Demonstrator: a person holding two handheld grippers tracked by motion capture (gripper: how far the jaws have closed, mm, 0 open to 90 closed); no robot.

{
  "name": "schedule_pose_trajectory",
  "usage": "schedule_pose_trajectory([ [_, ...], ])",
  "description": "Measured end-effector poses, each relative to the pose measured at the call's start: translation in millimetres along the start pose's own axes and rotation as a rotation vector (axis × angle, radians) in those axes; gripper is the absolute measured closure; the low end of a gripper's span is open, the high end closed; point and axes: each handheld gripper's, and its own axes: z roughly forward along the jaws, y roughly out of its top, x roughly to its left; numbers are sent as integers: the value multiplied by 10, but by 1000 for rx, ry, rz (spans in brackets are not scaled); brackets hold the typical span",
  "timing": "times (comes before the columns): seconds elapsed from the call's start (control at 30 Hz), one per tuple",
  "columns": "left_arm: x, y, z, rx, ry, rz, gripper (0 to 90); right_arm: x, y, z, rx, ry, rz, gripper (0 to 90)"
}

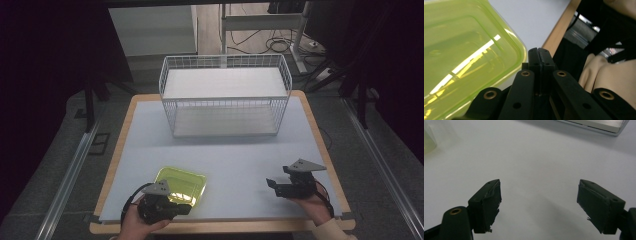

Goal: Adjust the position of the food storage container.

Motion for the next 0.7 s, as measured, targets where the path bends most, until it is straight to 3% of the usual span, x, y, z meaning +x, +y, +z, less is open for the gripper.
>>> schedule_pose_trajectory([
  [0.2, -11, -6, 59, 28, -8, 15, 900, 0, -1, 2, 1, 0, 0, 197],
  [0.4, 14, -6, 121, 55, 26, 17, 900, 5, -2, 8, 4, 0, -1, 197],
  [0.7, 23, 49, 210, 53, 36, 24, 900, 7, -2, 12, 5, -2, -3, 197],
])
